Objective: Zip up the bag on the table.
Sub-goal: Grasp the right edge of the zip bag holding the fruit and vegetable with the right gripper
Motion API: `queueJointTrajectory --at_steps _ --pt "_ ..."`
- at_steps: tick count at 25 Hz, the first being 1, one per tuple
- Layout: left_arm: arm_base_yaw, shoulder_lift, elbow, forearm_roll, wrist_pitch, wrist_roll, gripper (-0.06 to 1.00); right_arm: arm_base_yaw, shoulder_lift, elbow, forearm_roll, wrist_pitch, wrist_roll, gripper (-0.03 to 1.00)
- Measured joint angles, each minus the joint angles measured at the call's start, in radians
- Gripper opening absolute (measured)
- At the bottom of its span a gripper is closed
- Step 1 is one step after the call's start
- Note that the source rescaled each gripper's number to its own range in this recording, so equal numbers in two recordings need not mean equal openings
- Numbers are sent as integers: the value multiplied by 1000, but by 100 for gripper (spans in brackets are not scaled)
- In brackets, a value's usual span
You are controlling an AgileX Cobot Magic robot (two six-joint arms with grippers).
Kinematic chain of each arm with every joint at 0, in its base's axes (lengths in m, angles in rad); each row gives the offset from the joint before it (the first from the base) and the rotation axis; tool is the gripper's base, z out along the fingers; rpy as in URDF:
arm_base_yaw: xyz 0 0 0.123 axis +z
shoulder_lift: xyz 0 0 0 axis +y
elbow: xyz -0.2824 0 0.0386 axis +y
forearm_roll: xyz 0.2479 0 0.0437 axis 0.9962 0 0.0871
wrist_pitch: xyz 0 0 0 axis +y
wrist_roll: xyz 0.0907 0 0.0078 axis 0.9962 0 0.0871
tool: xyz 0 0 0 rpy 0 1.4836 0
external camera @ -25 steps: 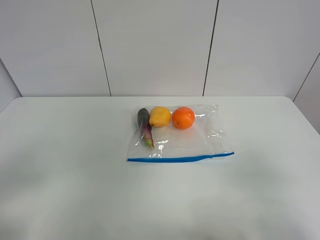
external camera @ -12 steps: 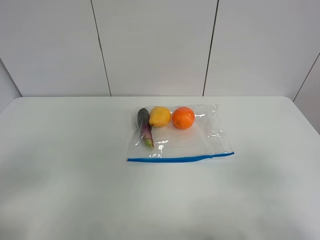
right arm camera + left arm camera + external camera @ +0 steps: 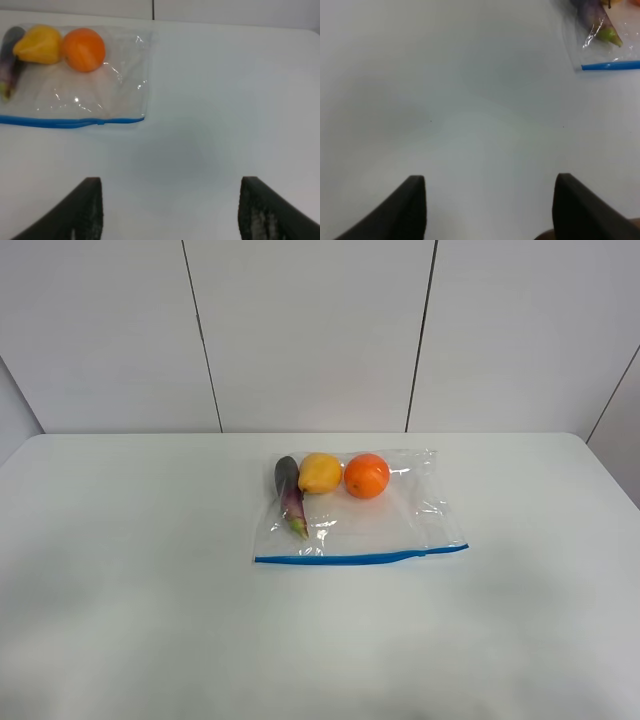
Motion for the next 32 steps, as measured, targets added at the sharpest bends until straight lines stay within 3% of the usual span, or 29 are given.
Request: queueJointTrajectory --at_steps 32 --pt "0 0 0 0 0 0 100 0 0 0 0 0 0 73"
